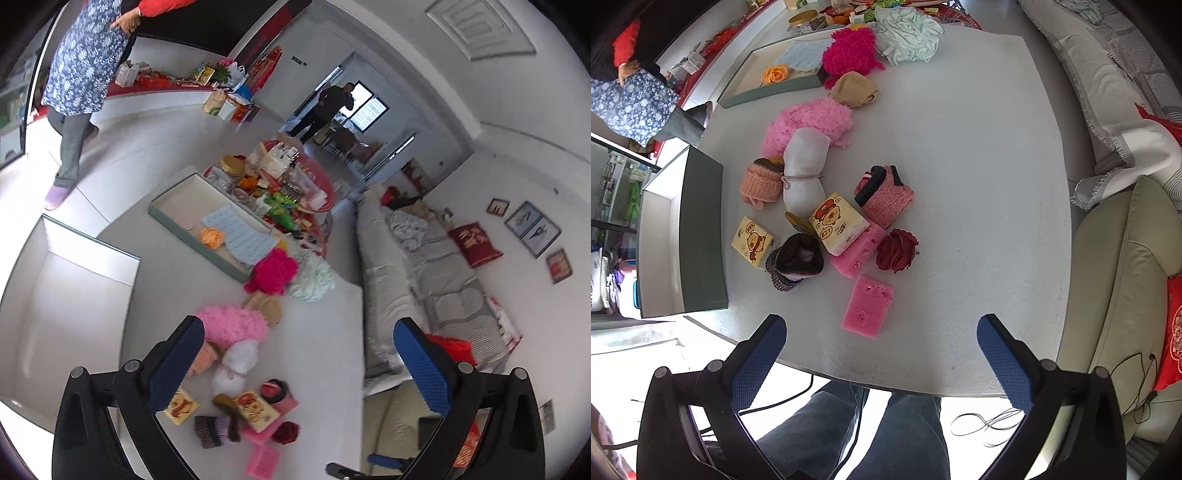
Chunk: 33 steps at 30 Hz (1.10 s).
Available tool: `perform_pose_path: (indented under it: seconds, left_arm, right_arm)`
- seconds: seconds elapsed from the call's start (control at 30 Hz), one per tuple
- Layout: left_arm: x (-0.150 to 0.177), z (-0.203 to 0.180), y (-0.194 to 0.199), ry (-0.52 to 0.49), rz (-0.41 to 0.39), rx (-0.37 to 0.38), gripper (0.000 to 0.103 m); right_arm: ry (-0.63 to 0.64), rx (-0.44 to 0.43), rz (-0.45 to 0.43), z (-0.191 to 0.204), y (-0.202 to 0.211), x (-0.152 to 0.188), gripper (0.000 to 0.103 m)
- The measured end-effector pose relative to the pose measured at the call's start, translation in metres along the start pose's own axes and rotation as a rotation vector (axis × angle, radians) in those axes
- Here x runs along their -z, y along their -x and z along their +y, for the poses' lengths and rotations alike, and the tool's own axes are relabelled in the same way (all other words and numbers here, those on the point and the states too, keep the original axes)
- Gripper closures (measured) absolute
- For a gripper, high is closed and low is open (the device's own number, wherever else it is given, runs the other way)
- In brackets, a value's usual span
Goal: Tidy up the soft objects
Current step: 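Move both tools toward the pile of soft items on the table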
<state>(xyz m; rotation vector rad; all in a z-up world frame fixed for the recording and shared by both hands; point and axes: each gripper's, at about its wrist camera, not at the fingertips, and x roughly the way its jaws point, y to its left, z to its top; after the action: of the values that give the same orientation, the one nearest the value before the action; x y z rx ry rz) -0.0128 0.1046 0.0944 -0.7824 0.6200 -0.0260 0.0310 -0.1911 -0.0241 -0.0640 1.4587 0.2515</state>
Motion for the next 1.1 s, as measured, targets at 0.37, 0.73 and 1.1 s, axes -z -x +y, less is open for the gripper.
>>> perform_pose_path:
  seconds: [0.37, 0.73, 1.1]
  left_arm:
    - [0.065, 0.006, -0.081, -0.28, 0.395, -0.389, 0.0]
    - [0.13, 0.047, -0.123, -0.135, 0.633, -0.449, 0.0]
    - [0.123, 0.069, -0.141, -0.123, 0.659, -0.506, 0.0]
  right_arm:
    - [-0.041, 0.001, 0.015, -0.015, -0.012, 0.003, 0.0]
    - [-0.073, 0.003, 0.09, -0.028, -0.033, 0.008, 0.0]
    - [-0.057, 0.005, 0.127, -0.022, -0.05, -0.004, 0.0]
